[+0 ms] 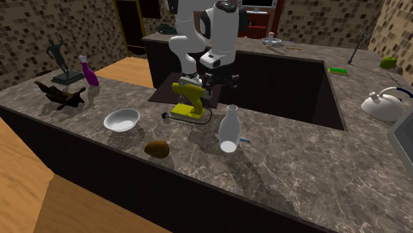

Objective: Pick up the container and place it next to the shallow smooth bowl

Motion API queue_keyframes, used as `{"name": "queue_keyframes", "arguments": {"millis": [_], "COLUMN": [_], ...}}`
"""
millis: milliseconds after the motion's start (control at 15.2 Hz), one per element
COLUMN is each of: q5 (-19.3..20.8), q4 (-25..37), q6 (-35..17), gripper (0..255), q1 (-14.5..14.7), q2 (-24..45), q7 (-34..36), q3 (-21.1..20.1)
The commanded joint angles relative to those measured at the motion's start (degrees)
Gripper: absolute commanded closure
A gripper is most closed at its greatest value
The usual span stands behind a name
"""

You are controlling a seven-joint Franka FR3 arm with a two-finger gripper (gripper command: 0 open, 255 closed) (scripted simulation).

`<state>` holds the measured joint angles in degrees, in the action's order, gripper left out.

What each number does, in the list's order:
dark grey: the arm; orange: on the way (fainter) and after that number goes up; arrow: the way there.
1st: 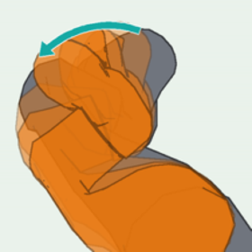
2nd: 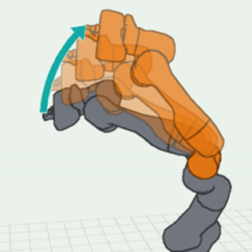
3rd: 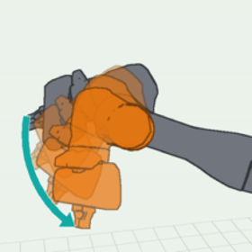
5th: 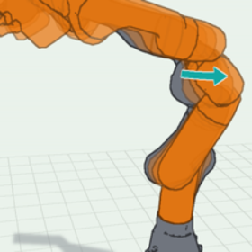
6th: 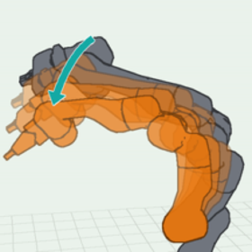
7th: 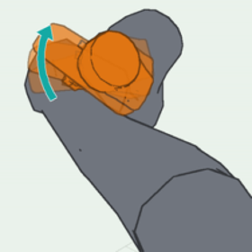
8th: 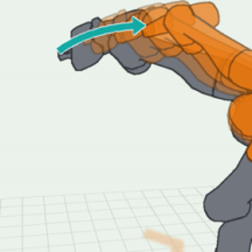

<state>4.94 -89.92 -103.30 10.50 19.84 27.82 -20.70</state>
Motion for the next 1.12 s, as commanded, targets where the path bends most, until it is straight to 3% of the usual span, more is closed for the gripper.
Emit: {"name": "queue_keyframes", "arguments": {"millis": [0,330,792,1056], "q5": [1.0,3.2,3.3,3.3], "q4": [5.5,22.3,16.1,16.1], "q6": [1.1,5.9,-0.1,-0.1], "gripper": [0,0,0,0], "q1": [1.4,5.9,5.4,5.4], "q2": [4.8,17.2,17.1,17.1], "q7": [1.3,3.7,4.0,4.0], "q3": [0.0,0.7,0.8,0.8]}}
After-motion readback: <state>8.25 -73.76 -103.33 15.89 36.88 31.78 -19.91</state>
